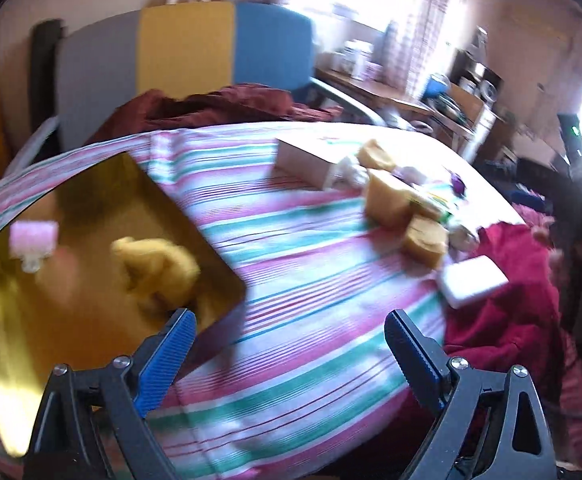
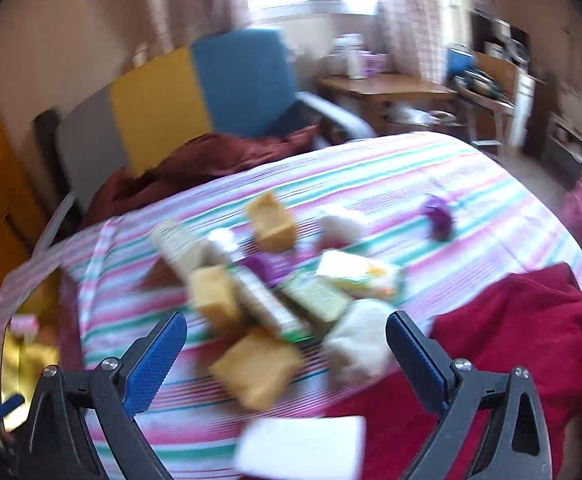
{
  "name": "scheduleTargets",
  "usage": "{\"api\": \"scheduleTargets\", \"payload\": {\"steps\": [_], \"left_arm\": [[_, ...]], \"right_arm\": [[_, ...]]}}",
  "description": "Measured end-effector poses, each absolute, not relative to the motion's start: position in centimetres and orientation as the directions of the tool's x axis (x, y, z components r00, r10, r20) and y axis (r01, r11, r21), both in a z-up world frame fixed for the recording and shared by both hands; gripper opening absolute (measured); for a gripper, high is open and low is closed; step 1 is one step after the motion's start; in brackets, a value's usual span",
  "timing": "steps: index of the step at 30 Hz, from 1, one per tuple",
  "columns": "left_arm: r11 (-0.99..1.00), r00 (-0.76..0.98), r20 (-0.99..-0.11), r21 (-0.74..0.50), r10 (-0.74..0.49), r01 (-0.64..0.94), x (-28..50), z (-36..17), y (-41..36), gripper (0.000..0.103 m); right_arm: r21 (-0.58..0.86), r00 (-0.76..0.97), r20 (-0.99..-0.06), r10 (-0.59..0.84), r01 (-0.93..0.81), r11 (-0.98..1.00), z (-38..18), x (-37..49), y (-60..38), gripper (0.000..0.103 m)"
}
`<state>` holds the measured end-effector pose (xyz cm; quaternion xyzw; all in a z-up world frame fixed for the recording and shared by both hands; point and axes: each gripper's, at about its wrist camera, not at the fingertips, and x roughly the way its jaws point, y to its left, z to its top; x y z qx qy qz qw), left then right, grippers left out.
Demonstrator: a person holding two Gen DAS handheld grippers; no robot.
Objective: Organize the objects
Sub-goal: 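Move both tools back to the item cluster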
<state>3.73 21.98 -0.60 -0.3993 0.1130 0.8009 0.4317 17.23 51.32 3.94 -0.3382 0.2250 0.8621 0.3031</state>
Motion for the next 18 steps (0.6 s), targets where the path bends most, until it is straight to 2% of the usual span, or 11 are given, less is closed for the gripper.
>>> {"api": "scheduleTargets", "payload": {"steps": [5, 10, 14, 18], "left_arm": [[-0.494, -0.248, -0.744, -0.125, 0.621, -0.861, 5.3, -0.8, 26.1, 0.096], [-0.36, -0.196, -0.727, -0.075, 0.658, -0.93, 7.4, -0.9, 30.2, 0.096], [-0.239, -0.125, -0.716, -0.061, 0.687, -0.969, 9.0, -0.9, 33.4, 0.096], [-0.107, -0.071, -0.725, -0.004, 0.686, -0.994, 10.8, -1.1, 36.4, 0.096]], "right_arm": [[0.232, -0.566, -0.727, 0.39, -0.736, -0.636, 3.2, 19.3, 54.6, 0.102], [0.389, -0.617, -0.728, 0.299, -0.73, -0.562, 1.2, 20.3, 56.8, 0.102], [0.524, -0.681, -0.695, 0.231, -0.699, -0.487, 0.0, 21.7, 58.4, 0.102], [0.576, -0.719, -0.658, 0.223, -0.672, -0.466, 0.0, 22.2, 58.6, 0.101]]}}
